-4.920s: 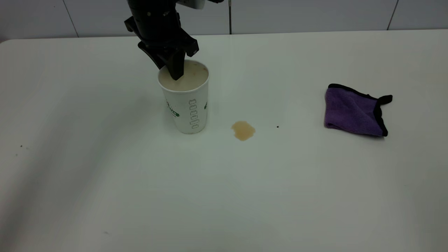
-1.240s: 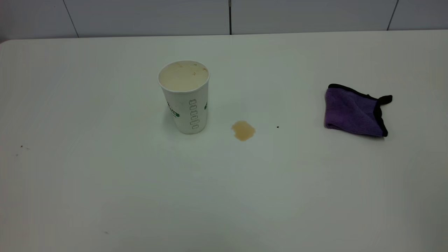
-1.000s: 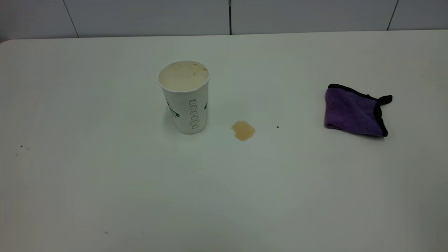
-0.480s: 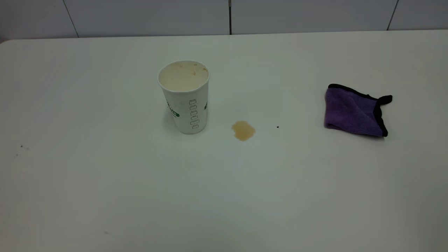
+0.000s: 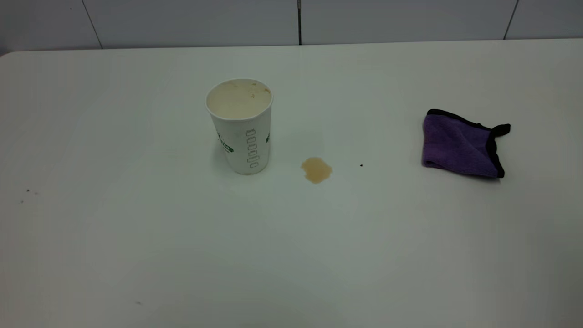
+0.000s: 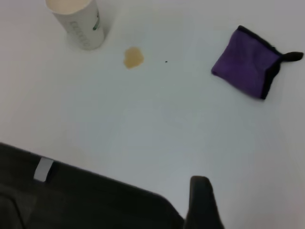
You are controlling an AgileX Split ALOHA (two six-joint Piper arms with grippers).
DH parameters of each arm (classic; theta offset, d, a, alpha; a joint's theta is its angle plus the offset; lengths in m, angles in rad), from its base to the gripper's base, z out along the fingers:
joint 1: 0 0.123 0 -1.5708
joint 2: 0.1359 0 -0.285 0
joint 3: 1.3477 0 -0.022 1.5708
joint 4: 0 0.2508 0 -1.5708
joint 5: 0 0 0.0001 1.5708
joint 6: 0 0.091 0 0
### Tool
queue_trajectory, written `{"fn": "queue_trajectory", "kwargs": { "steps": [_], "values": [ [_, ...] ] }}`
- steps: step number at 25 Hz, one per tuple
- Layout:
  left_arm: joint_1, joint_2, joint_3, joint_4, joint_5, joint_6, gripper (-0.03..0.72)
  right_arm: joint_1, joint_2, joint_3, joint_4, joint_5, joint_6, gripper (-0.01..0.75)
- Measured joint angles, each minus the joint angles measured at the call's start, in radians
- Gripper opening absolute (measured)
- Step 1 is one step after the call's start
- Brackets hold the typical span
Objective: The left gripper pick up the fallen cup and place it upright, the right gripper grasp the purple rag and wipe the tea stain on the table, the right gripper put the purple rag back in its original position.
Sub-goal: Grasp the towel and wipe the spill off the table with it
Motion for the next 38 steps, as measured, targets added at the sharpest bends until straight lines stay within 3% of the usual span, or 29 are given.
{"fn": "queue_trajectory", "kwargs": {
  "steps": [9,13,17,26,33,38],
  "values": [
    [0.0,0.0,0.0,0.0,0.0,0.0,0.448,0.0,0.586,-0.002,0.121,-0.314,-0.224,0.583],
    [0.0,0.0,0.0,0.0,0.0,0.0,0.448,0.0,0.849,-0.058,0.131,-0.401,-0.251,0.577],
    [0.0,0.0,0.0,0.0,0.0,0.0,0.448,0.013,1.07,-0.175,0.134,-0.447,-0.257,0.577],
    [0.0,0.0,0.0,0.0,0.0,0.0,0.448,0.126,1.47,-0.499,0.122,-0.517,-0.32,0.577],
    [0.0,0.0,0.0,0.0,0.0,0.0,0.448,0.128,1.717,-0.719,0.005,-0.529,-0.315,0.576],
    [0.0,0.0,0.0,0.0,0.0,0.0,0.448,0.114,1.811,-0.837,-0.102,-0.529,-0.194,0.576]
  ]
}}
